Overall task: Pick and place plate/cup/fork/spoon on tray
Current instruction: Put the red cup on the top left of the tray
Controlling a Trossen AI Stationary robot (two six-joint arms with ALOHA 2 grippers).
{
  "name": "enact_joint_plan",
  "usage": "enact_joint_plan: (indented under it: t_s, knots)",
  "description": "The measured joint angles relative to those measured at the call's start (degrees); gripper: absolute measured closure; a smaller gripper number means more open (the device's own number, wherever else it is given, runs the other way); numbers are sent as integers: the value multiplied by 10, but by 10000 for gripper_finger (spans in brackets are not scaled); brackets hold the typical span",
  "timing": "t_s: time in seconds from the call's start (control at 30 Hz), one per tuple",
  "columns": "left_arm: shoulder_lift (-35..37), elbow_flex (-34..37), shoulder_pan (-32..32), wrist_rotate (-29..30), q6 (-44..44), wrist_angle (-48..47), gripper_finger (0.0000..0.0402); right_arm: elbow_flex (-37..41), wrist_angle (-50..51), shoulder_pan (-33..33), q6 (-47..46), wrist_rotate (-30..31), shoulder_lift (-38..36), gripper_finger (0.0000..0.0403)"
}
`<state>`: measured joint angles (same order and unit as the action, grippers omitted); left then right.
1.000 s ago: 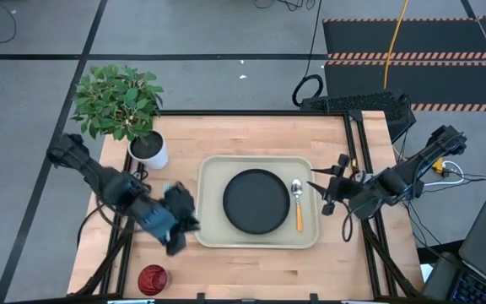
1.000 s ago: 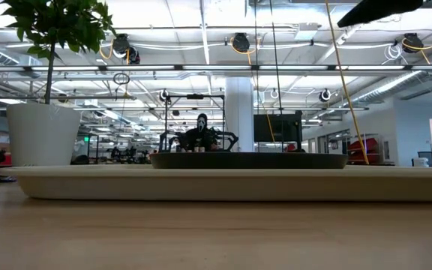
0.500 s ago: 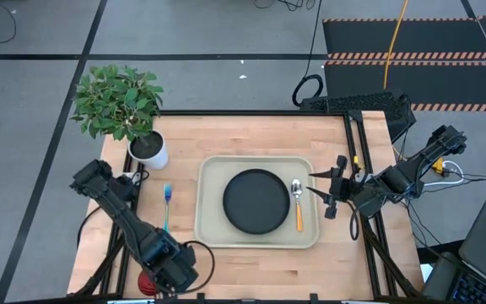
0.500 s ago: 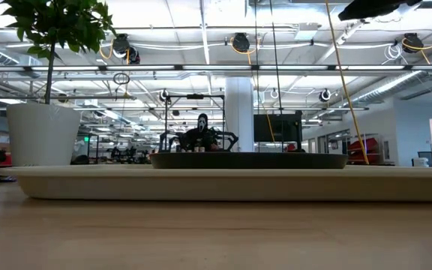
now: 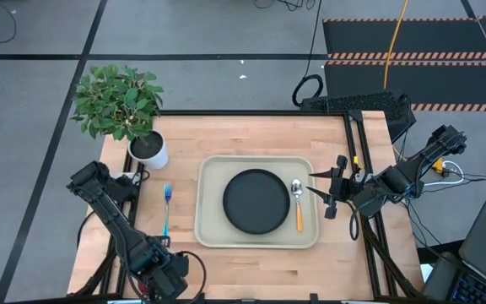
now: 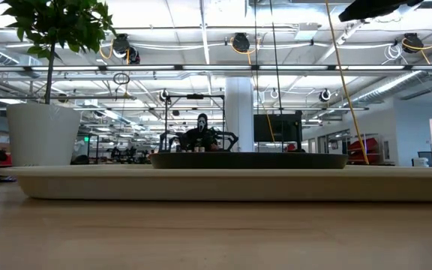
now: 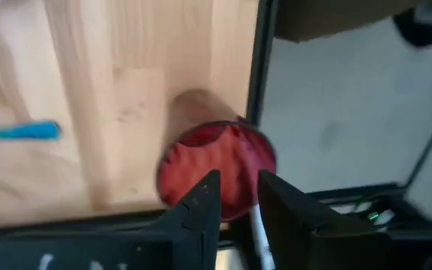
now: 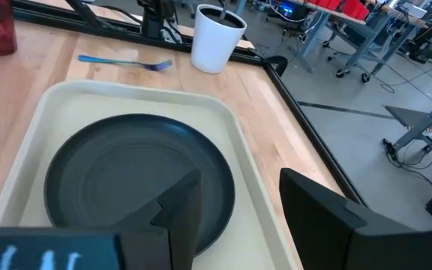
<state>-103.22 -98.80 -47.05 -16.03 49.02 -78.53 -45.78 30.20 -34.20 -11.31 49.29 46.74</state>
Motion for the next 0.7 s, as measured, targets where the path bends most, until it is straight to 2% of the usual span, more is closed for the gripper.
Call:
enact_joint_plan:
  t_s: [0.13,0.23,0.43,0.7]
  knots:
    - [0,3,-9,42,-79,-13,277,0,0,0,0,0,0,234]
    - [0,20,-11,50,-115,-18,254,0,0,0,0,0,0,234]
    - [0,71,-15,51,-123,-20,224,0,0,0,0,1,0,234]
    - [0,120,-22,38,-133,43,224,0,0,0,0,1,0,234]
